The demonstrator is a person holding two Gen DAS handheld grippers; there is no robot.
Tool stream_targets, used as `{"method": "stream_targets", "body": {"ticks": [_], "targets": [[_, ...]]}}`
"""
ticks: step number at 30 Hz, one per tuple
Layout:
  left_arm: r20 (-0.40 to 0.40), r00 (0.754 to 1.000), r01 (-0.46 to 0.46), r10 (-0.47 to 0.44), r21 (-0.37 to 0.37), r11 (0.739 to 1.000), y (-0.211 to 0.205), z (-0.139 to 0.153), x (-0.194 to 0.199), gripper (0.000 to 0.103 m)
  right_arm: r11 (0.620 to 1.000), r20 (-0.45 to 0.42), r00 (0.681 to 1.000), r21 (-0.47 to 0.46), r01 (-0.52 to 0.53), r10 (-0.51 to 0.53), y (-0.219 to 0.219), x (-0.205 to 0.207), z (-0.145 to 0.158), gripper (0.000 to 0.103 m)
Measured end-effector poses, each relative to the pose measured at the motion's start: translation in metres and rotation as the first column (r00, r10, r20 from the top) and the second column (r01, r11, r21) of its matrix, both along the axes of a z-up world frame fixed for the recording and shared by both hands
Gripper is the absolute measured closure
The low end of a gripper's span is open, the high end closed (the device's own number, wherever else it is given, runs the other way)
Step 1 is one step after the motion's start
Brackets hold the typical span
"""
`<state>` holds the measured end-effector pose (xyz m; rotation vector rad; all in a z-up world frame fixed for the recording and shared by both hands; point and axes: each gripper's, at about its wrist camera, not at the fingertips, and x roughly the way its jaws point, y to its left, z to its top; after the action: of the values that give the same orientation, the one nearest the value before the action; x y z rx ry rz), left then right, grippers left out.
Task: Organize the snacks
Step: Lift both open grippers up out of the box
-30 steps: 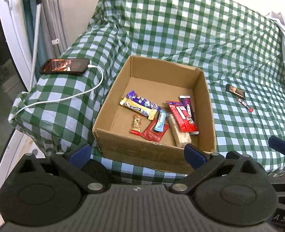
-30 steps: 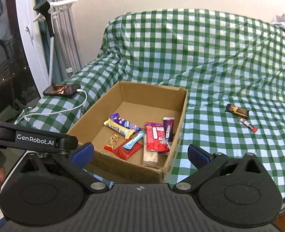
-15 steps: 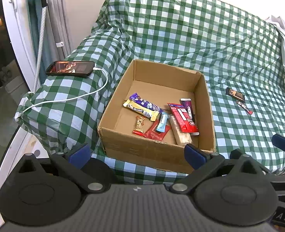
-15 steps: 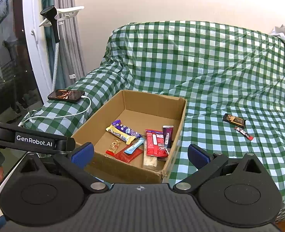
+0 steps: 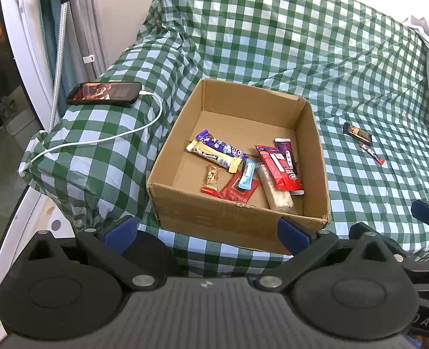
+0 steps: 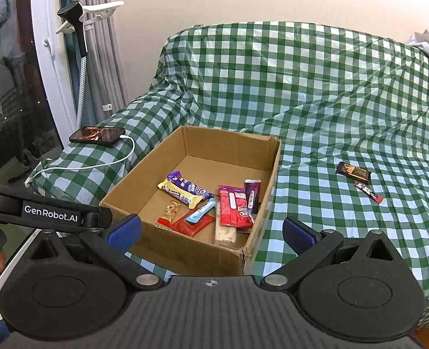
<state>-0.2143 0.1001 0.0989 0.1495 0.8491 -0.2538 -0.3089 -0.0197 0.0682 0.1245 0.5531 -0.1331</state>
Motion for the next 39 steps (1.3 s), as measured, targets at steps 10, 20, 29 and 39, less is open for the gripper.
{"method": "stream_targets", "body": {"ticks": [10,20,29,39], "targets": [[-0.022,1.000,0.001,-0.001,0.009,1.000,-0.002,-0.006,0.004,0.000,1.000,-0.024,1.000,0.015,0.007,-0.006,-0.005,0.002,-0.007,0.001],[-0.041,0.999,0.005,-0.004,0.025,1.000,-0.005,-0.013,0.008,0.000,0.999,-0.045,0.999,0.031,0.008,-0.007,-0.009,0.006,-0.012,0.001],[-0.065,0.998,0.012,-0.008,0.068,0.998,-0.022,-0.019,0.021,0.000,0.996,-0.053,0.998,0.078,0.039,-0.035,-0.026,0.010,-0.022,0.001],[-0.067,0.994,0.090,-0.083,0.113,0.989,-0.089,-0.007,0.054,0.000,0.963,-0.041,0.972,0.135,0.234,-0.231,-0.108,0.015,-0.036,0.001]]}}
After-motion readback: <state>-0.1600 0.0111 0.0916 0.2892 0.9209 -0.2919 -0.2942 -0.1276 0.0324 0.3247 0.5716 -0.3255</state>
